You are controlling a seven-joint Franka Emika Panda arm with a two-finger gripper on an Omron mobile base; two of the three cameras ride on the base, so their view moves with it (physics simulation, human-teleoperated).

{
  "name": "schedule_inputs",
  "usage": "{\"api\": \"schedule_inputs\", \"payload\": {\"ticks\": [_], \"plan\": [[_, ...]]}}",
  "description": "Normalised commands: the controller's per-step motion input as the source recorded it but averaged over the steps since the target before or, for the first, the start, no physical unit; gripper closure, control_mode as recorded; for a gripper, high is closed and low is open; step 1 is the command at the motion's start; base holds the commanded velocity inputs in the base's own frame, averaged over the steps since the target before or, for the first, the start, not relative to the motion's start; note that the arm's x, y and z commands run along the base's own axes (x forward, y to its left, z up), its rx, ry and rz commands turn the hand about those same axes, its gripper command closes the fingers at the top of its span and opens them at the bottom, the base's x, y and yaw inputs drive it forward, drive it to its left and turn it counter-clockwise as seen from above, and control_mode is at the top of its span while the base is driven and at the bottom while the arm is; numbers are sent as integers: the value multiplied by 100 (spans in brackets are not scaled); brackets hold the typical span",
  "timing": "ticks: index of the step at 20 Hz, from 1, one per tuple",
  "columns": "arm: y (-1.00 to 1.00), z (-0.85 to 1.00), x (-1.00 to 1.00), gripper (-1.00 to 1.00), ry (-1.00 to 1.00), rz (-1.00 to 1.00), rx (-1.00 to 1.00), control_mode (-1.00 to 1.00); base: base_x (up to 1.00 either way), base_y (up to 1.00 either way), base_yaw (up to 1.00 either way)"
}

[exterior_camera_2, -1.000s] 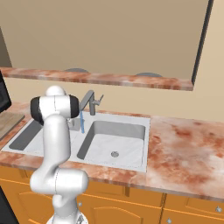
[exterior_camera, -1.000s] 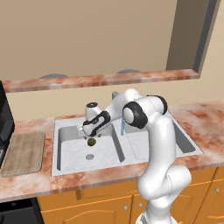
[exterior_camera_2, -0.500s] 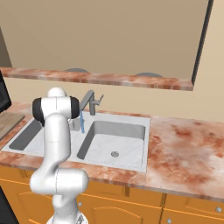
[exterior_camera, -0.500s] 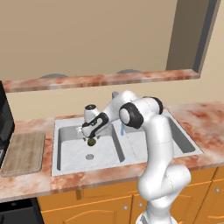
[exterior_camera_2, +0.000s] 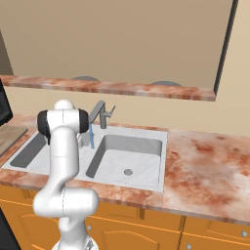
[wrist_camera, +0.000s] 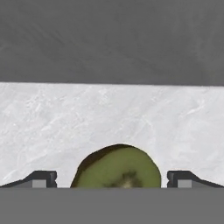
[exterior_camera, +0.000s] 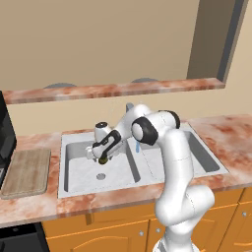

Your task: Pick the kiwi from the sink and place it on the cutting board to airdry. Then turn off the sink faucet.

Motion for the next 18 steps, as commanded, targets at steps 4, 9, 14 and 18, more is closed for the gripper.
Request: {"api": "schedule_inputs", "payload": {"ticks": [4,9,14,18], "plan": [[5,-25,0,-100,0,-3,0,-100,0,0,0],[5,-17,0,100,0,-2,0,-100,0,0,0],[-1,10,-8,100,-2,-1,0,-100,0,0,0],[-13,42,-26,100,-7,0,0,-100,0,0,0]]}}
